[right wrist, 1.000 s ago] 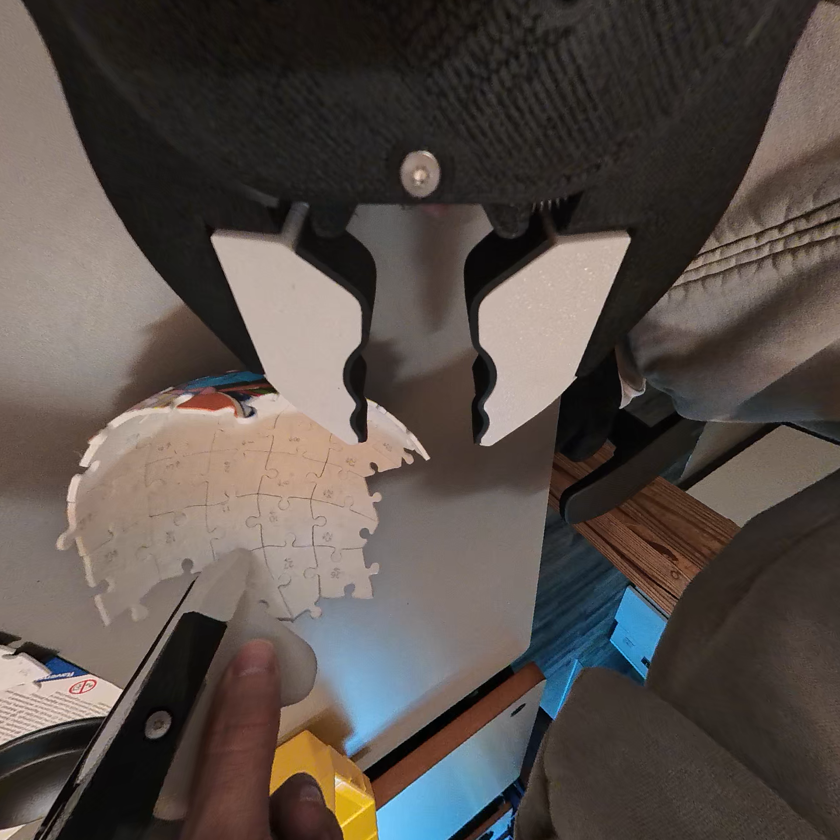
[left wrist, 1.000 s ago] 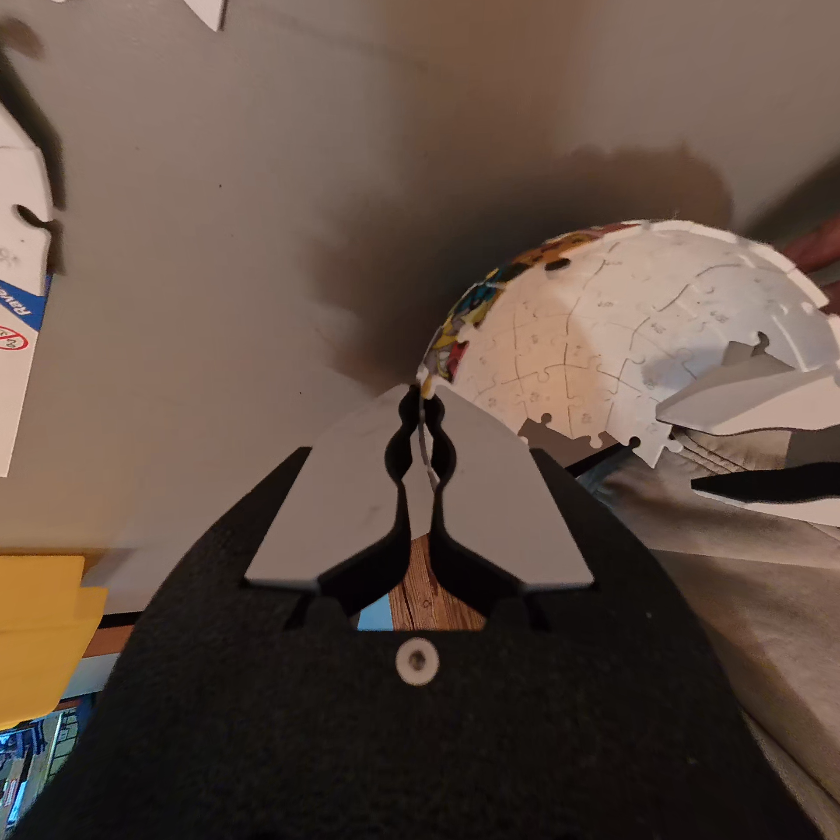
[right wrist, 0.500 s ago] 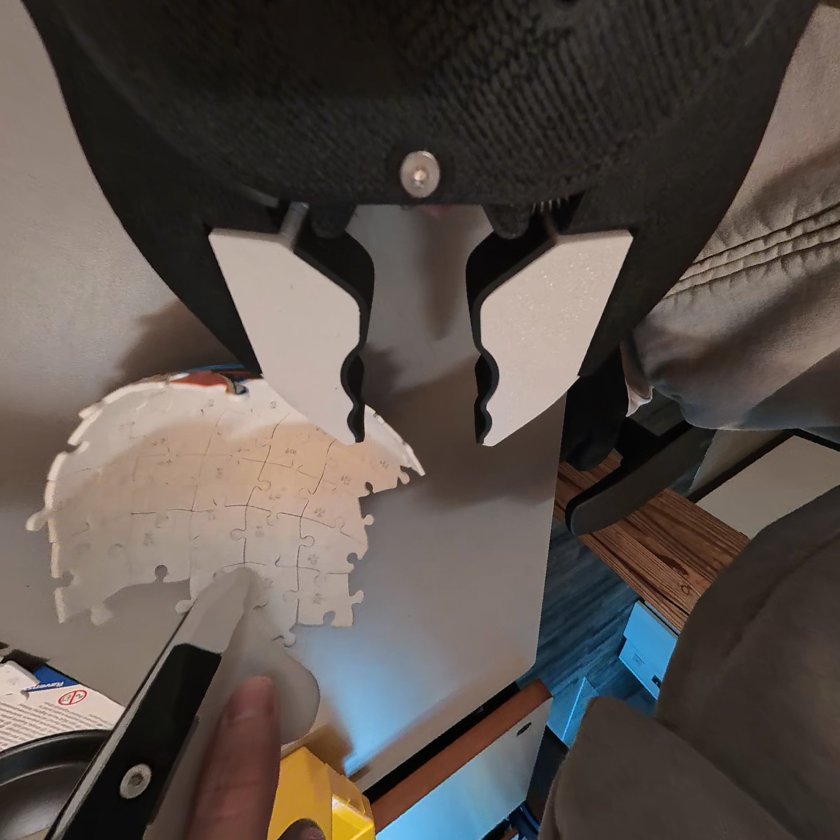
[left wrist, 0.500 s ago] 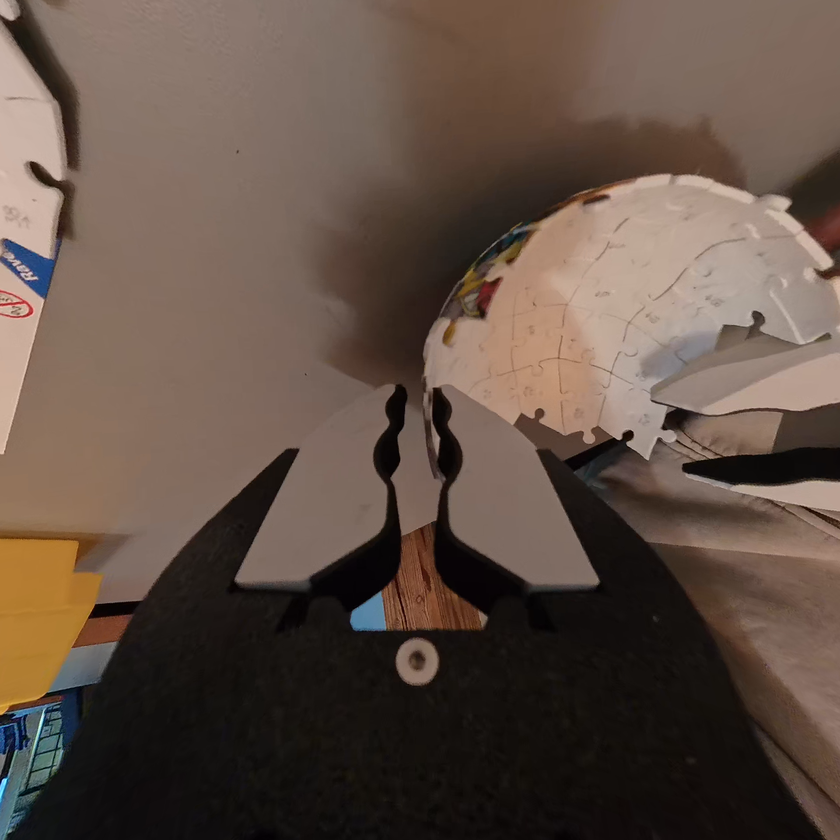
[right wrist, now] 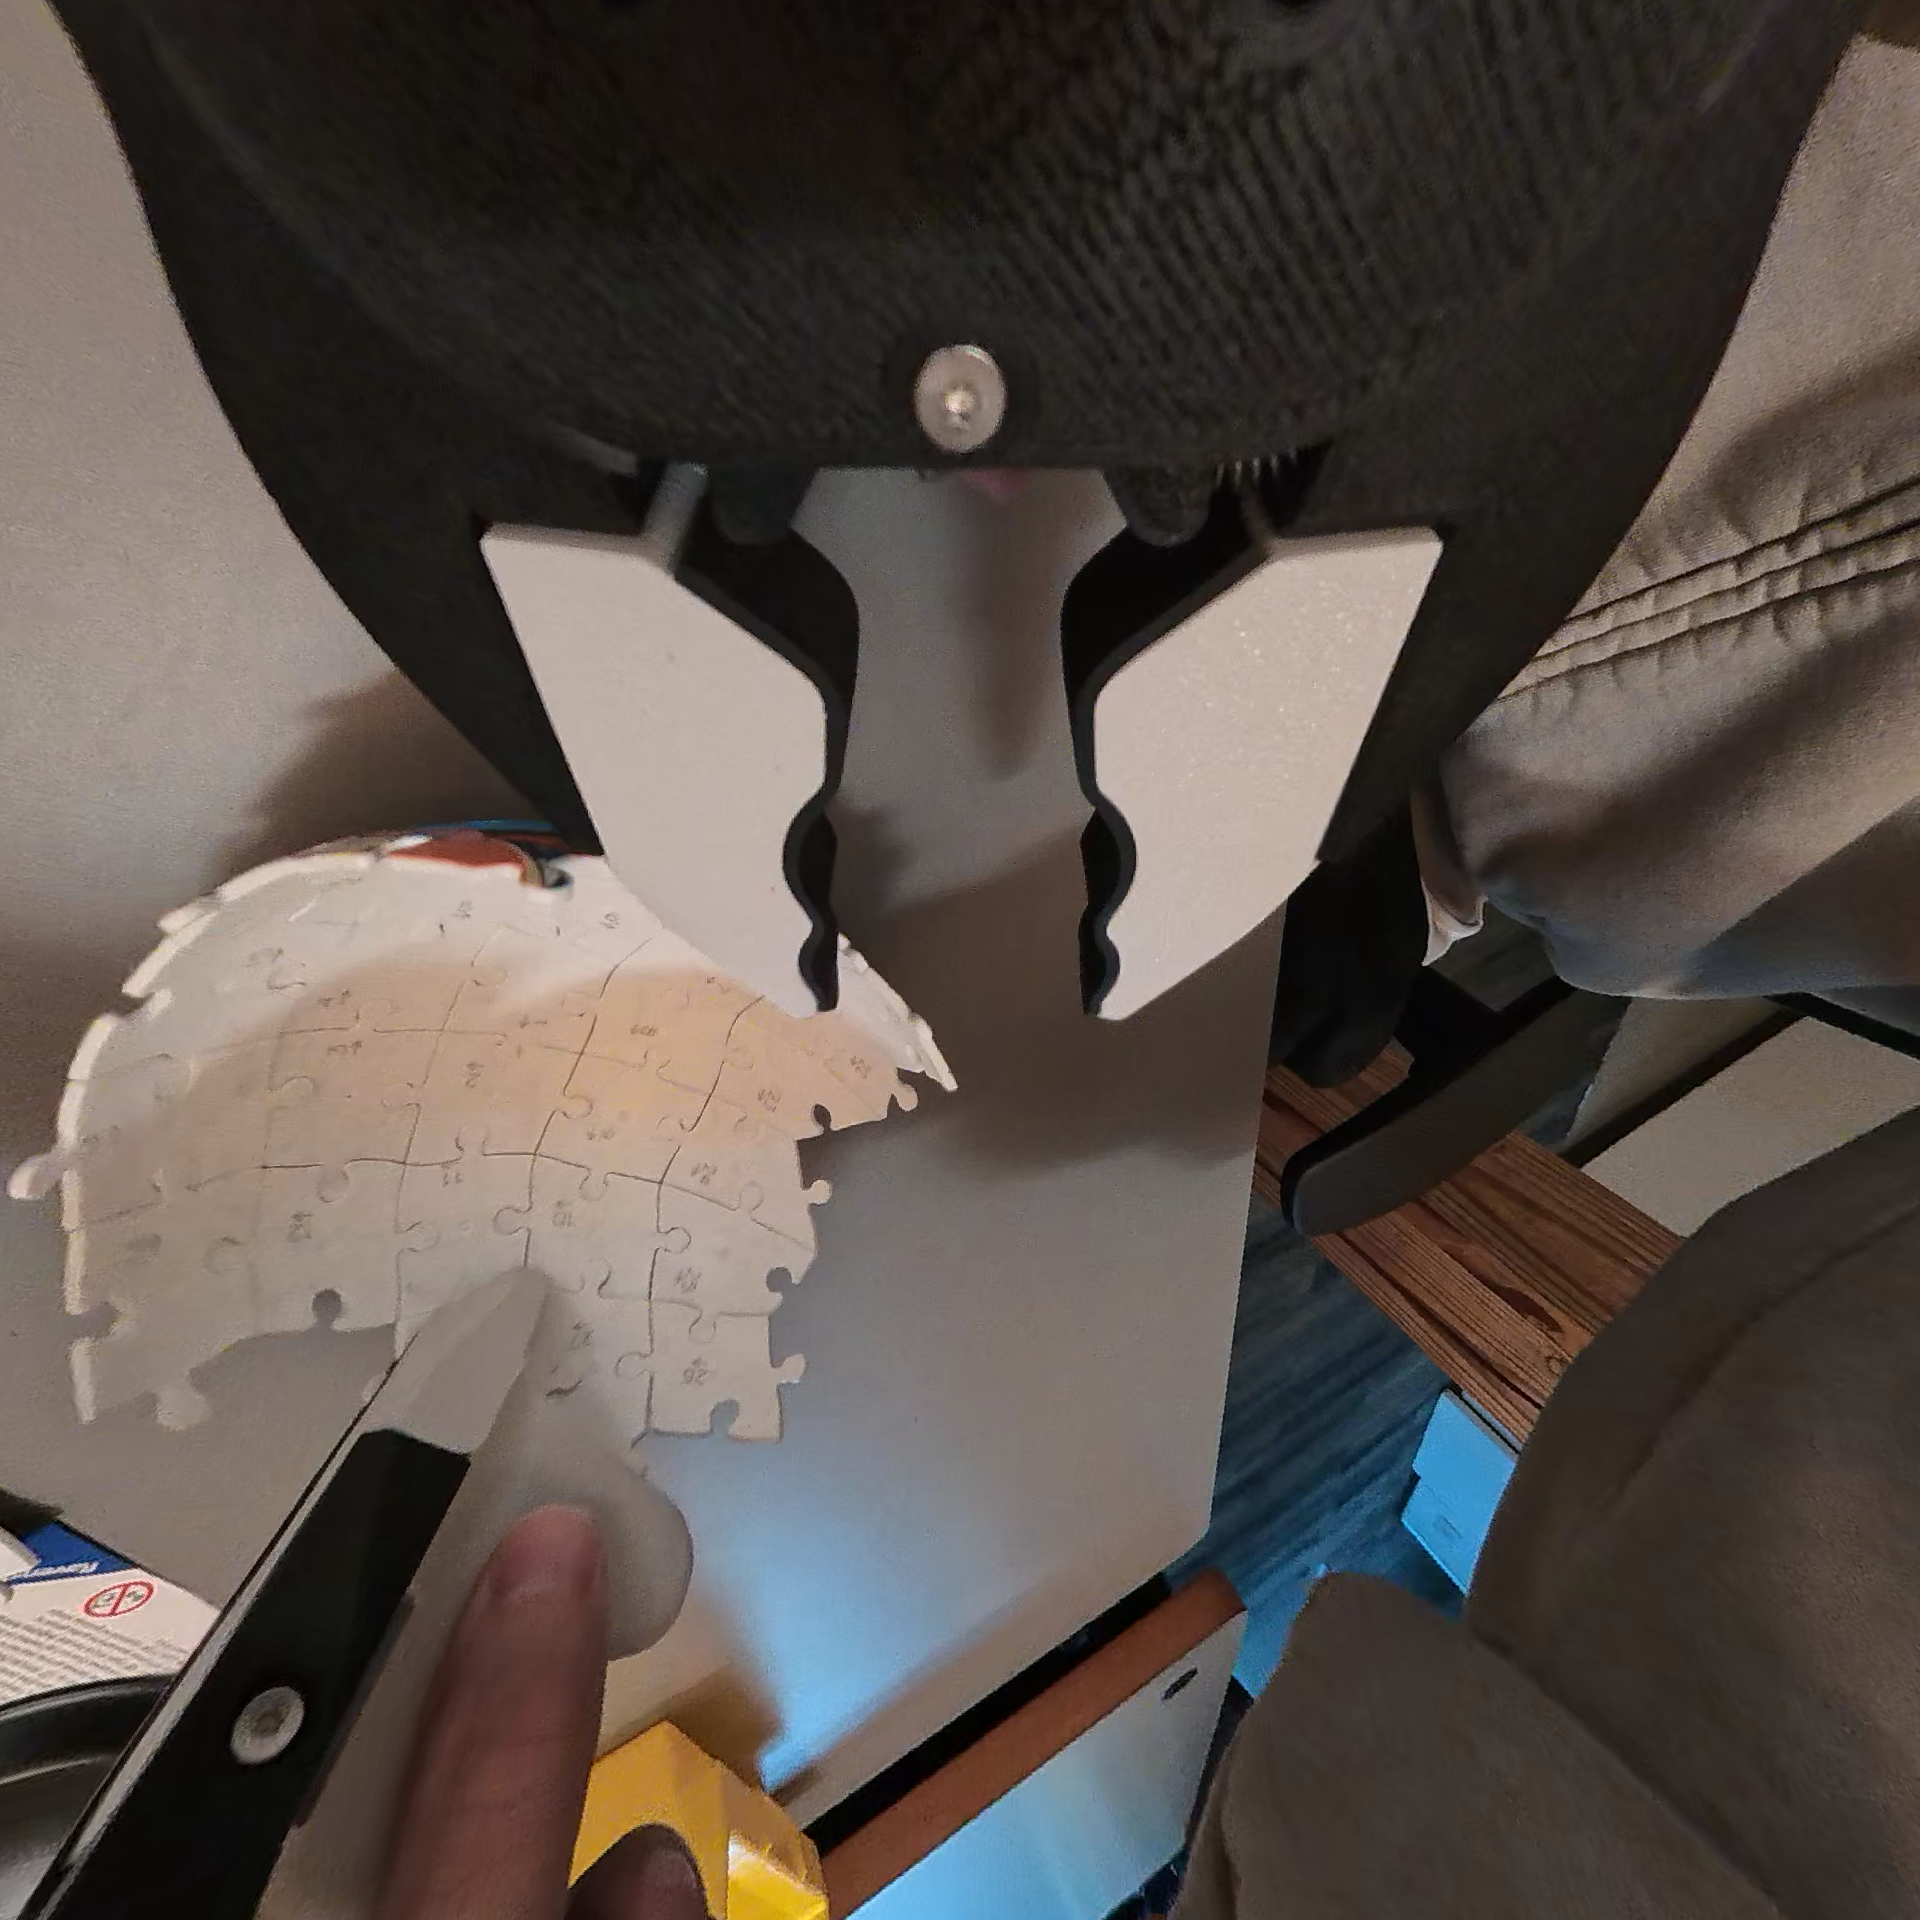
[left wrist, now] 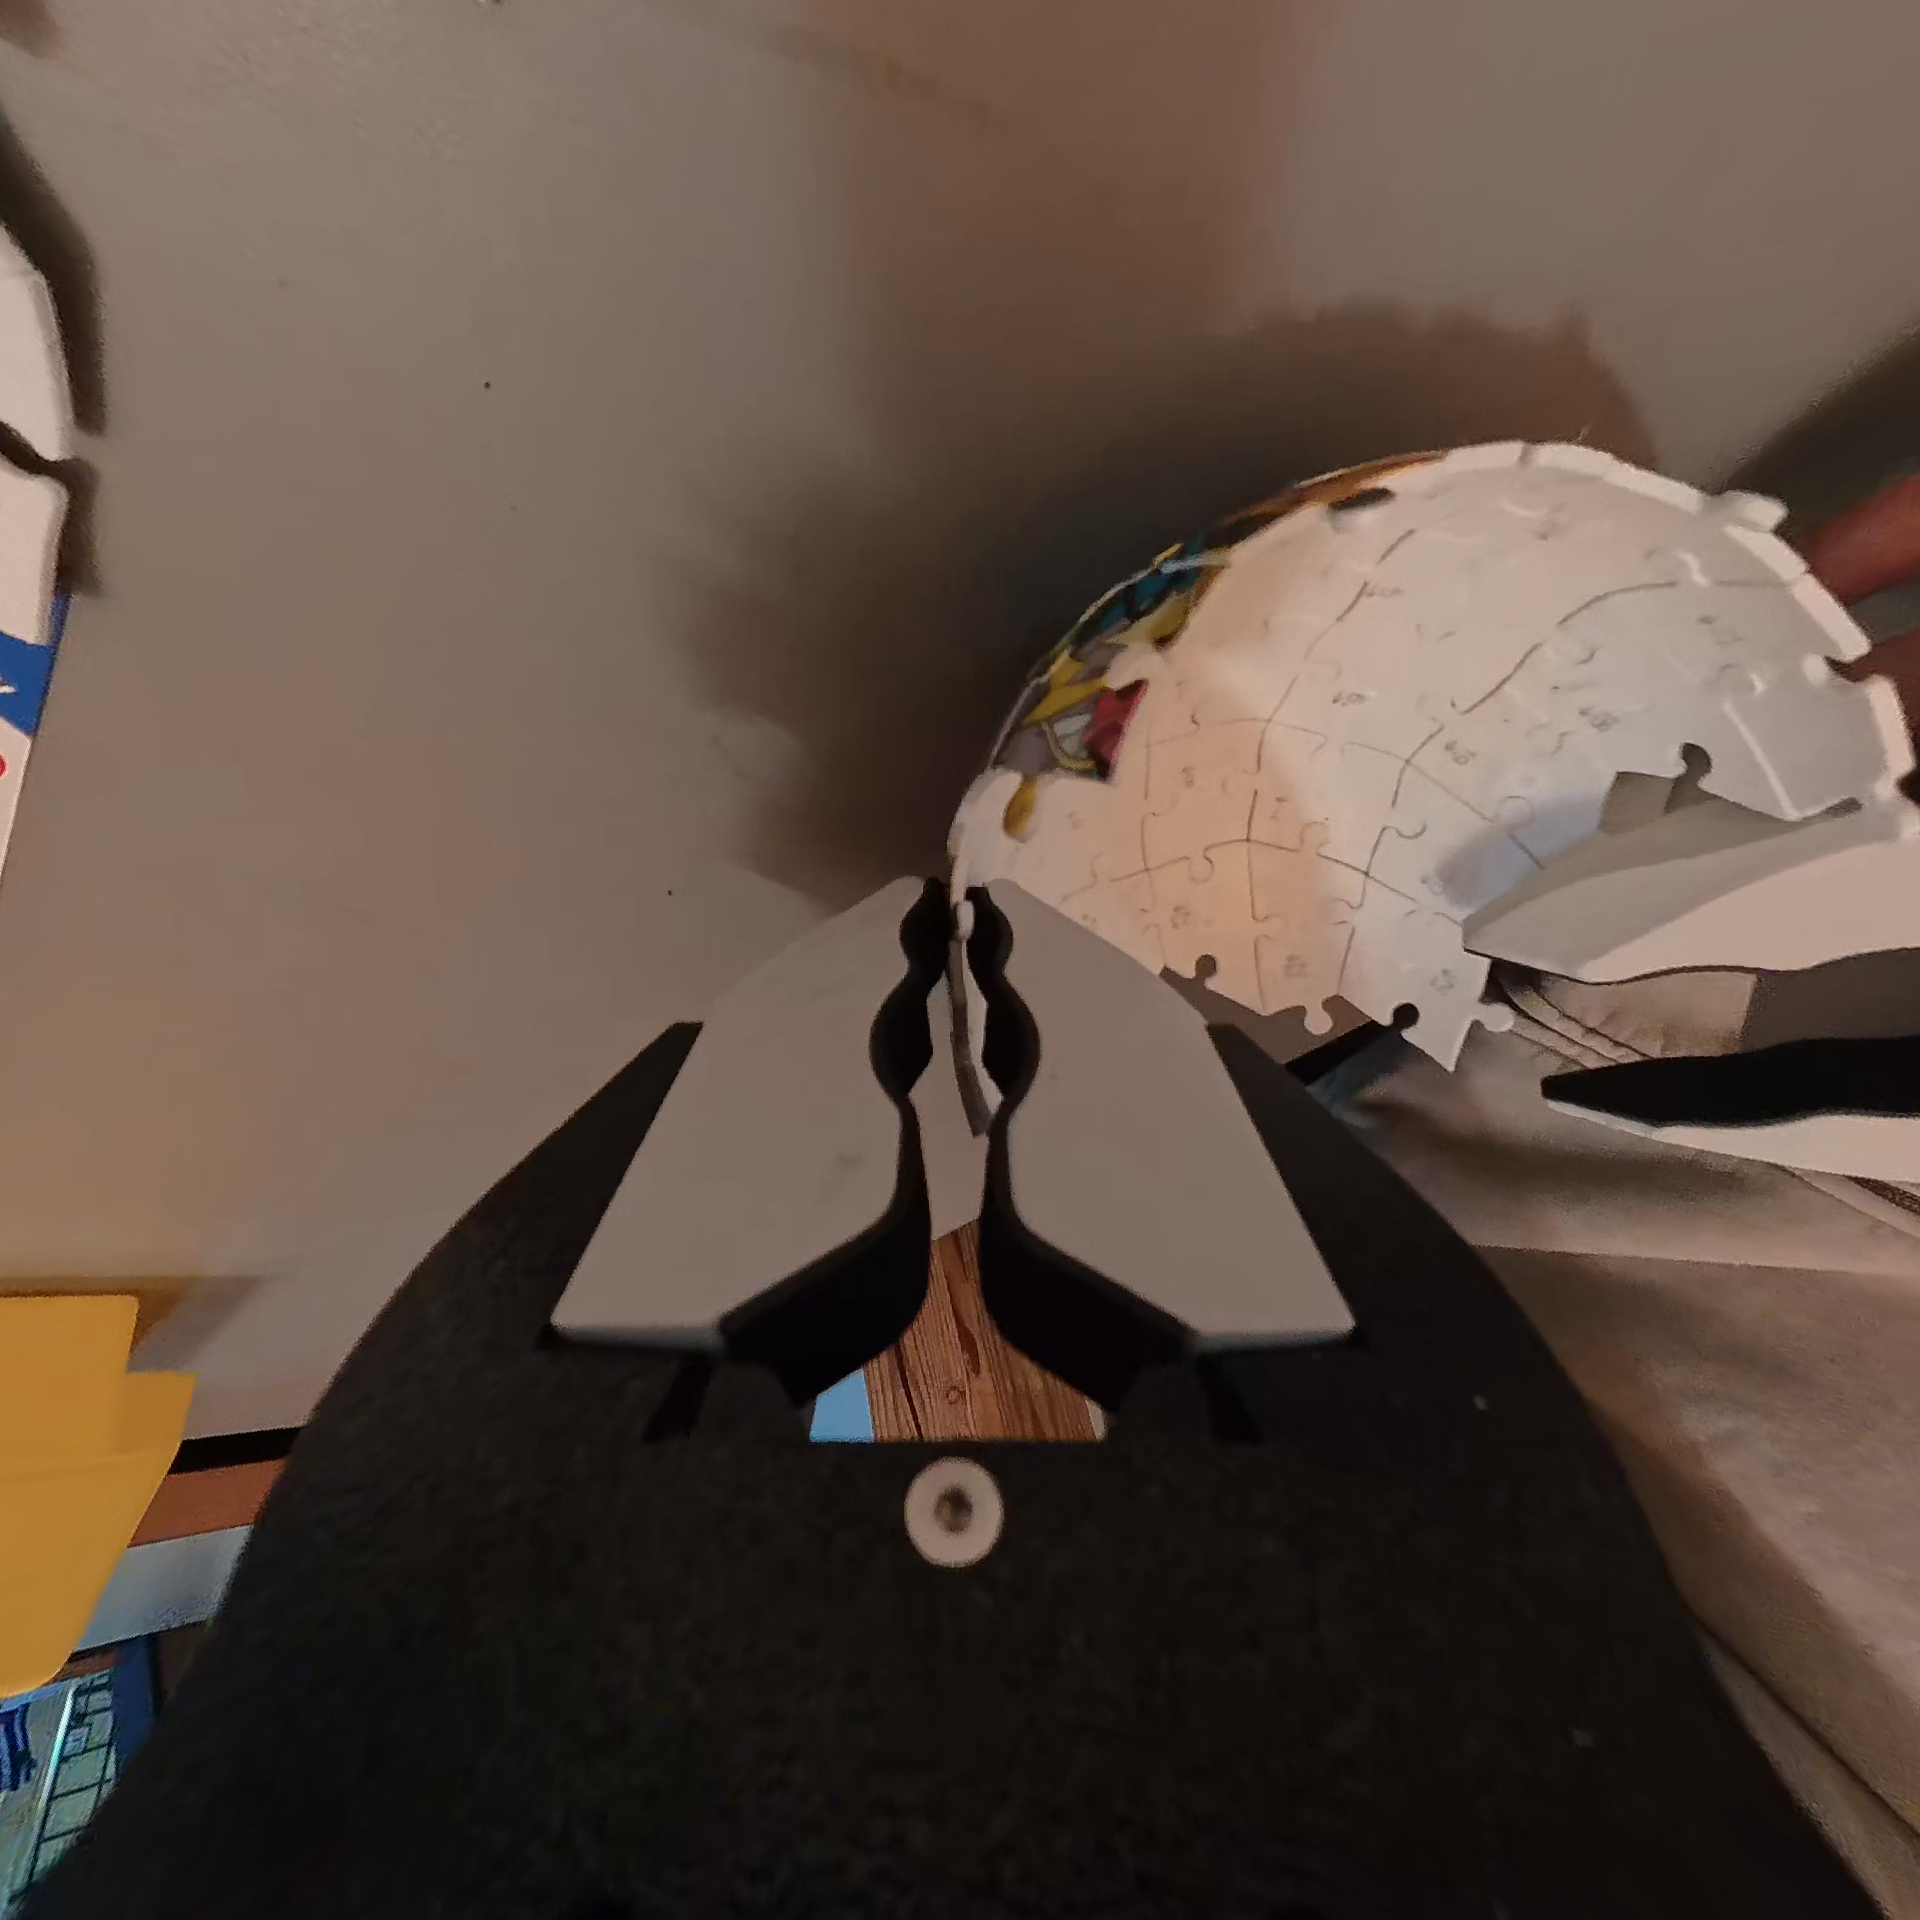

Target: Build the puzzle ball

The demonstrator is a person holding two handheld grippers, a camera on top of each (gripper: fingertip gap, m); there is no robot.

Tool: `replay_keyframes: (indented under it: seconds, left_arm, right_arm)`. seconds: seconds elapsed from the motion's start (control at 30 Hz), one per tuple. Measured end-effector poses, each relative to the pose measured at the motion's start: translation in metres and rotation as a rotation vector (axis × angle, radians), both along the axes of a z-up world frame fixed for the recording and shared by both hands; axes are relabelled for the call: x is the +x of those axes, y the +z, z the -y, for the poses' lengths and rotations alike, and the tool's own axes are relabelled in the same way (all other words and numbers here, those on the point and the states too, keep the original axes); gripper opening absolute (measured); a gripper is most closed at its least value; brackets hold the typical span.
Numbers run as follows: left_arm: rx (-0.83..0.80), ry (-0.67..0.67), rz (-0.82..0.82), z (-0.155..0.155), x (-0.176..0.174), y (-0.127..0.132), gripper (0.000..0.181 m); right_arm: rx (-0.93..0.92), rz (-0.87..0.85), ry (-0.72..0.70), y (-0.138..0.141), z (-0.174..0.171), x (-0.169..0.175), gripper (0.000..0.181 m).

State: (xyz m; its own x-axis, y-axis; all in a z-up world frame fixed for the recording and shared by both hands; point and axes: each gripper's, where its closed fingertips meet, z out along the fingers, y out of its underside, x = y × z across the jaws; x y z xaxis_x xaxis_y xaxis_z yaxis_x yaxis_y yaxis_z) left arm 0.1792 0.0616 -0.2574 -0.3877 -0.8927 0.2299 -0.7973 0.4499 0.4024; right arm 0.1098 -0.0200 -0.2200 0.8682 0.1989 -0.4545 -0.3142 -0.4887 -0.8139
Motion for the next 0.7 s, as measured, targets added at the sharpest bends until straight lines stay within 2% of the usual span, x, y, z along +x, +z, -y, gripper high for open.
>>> replay_keyframes:
  seconds: [0.07, 0.17, 0.27, 0.43, 0.53, 0.7]
  left_arm:
    - [-0.004, 0.001, 0.004, 0.000, 0.000, 0.001, 0.004]
    - [0.023, 0.013, -0.003, -0.005, -0.001, 0.002, 0.027]
    - [0.038, 0.028, -0.024, -0.010, -0.006, 0.005, 0.029]
    - [0.043, 0.055, -0.043, -0.012, -0.012, 0.004, 0.023]
    - [0.007, 0.063, -0.066, -0.007, -0.016, 0.003, 0.007]
    - [-0.011, 0.063, -0.062, -0.004, -0.015, 0.005, 0.004]
  right_arm:
    - [-0.002, -0.004, -0.005, 0.000, 0.000, 0.001, 0.046]
    - [-0.002, -0.008, -0.010, 0.000, 0.000, 0.001, 0.047]
    - [-0.003, -0.008, -0.010, 0.000, 0.000, 0.001, 0.047]
    - [-0.001, -0.008, -0.006, 0.000, -0.001, 0.000, 0.047]
    - [0.000, -0.012, -0.007, 0.001, -0.001, -0.001, 0.046]
    - [-0.006, -0.006, 0.003, 0.000, -0.001, -0.002, 0.046]
